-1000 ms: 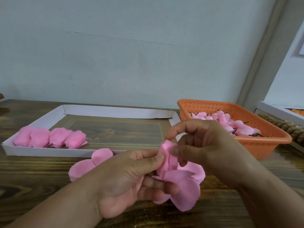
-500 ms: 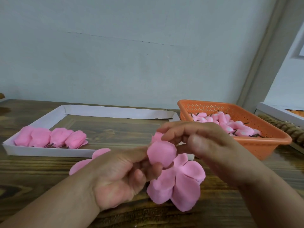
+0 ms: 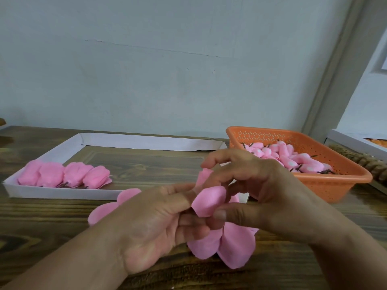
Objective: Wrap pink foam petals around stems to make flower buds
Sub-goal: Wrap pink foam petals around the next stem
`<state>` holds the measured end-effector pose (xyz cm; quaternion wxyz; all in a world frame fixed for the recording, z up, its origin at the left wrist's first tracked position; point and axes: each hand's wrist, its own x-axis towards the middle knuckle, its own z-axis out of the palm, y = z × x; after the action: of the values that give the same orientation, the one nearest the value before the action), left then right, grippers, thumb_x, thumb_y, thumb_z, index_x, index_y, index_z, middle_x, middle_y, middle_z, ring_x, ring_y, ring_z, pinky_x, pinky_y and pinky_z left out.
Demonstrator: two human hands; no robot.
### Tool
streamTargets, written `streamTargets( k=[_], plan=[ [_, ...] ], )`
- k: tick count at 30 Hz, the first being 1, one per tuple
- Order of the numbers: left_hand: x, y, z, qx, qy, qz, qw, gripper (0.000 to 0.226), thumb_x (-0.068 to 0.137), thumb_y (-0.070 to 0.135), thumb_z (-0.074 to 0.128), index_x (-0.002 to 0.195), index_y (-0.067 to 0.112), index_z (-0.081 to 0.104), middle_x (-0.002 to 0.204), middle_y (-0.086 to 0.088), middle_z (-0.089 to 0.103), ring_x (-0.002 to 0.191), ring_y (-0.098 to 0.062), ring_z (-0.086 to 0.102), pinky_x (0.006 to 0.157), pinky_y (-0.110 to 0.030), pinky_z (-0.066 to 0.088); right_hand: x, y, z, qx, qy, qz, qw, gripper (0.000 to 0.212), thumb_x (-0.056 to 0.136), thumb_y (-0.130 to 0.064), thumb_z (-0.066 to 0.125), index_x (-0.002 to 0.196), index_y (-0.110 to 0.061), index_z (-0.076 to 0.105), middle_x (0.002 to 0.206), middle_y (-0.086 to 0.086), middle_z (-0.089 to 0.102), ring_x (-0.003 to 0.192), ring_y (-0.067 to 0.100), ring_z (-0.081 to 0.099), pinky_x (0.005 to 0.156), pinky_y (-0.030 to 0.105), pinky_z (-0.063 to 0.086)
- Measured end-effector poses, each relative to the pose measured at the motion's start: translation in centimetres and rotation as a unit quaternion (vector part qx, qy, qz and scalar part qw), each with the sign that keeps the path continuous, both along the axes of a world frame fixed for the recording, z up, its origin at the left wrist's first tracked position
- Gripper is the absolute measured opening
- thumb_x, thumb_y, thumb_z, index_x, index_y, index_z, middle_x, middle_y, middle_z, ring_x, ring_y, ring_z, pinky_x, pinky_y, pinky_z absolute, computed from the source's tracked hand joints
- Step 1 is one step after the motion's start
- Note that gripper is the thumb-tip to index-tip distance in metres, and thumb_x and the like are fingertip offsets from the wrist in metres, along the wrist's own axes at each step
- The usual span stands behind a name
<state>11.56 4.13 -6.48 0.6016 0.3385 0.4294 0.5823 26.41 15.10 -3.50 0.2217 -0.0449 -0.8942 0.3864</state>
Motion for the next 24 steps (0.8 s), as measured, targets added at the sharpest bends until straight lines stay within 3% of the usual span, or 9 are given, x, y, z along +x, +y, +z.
streamTargets(
  k=[7, 9, 11, 18, 24],
  plan=[
    [0.56, -0.10, 0.01, 0.011, 0.015, 0.036, 0.999, 0.023, 0.069, 0.023, 0.070, 0.088, 0.013, 0.078, 0.079, -0.008, 0.073, 0.065, -0.016, 0.070, 0.053, -0.019, 0.054, -0.25, -0.42, 0.01, 0.077, 0.017, -0.024, 0.997, 0.018, 0.073, -0.018, 0.072, 0.088, -0.027, 0.071, 0.109, -0.018, 0.052, 0.085, 0.013, 0.064, 0.072, 0.018, 0.050],
    [0.64, -0.12, 0.03, 0.010, 0.007, 0.044, 0.999, 0.028, 0.067, 0.024, 0.070, 0.090, 0.011, 0.078, 0.082, -0.011, 0.073, 0.066, -0.019, 0.071, 0.050, -0.020, 0.054, -0.27, -0.41, -0.10, 0.086, 0.041, -0.037, 0.995, 0.005, 0.076, -0.017, 0.070, 0.079, -0.021, 0.069, 0.108, -0.016, 0.055, 0.081, 0.011, 0.063, 0.069, 0.014, 0.047],
    [0.69, -0.17, 0.12, 0.009, 0.000, 0.050, 0.999, 0.031, 0.063, 0.025, 0.069, 0.088, 0.008, 0.077, 0.081, -0.013, 0.073, 0.066, -0.021, 0.072, 0.048, -0.021, 0.054, -0.28, -0.38, -0.22, 0.099, 0.065, -0.050, 0.992, 0.006, 0.078, -0.015, 0.067, 0.074, -0.012, 0.068, 0.106, -0.013, 0.057, 0.079, 0.007, 0.062, 0.066, 0.009, 0.044],
    [0.74, -0.35, 0.30, 0.035, 0.026, 0.045, 0.998, 0.036, 0.058, 0.028, 0.070, 0.088, 0.010, 0.077, 0.087, -0.014, 0.073, 0.067, -0.022, 0.072, 0.050, -0.021, 0.054, -0.66, -0.45, -0.55, 0.093, 0.108, -0.063, 0.988, 0.008, 0.079, -0.007, 0.063, 0.072, -0.002, 0.064, 0.097, -0.005, 0.061, 0.070, 0.010, 0.061, 0.059, 0.014, 0.046],
    [0.85, -0.46, 0.37, 0.069, 0.067, 0.051, 0.994, 0.033, 0.069, 0.028, 0.062, 0.093, 0.012, 0.076, 0.087, -0.013, 0.073, 0.072, -0.024, 0.072, 0.056, -0.020, 0.054, -0.81, -0.50, -0.66, 0.116, 0.123, -0.079, 0.983, 0.008, 0.076, -0.005, 0.064, 0.069, -0.004, 0.062, 0.094, -0.007, 0.062, 0.072, 0.009, 0.059, 0.059, 0.013, 0.043]
  ],
)
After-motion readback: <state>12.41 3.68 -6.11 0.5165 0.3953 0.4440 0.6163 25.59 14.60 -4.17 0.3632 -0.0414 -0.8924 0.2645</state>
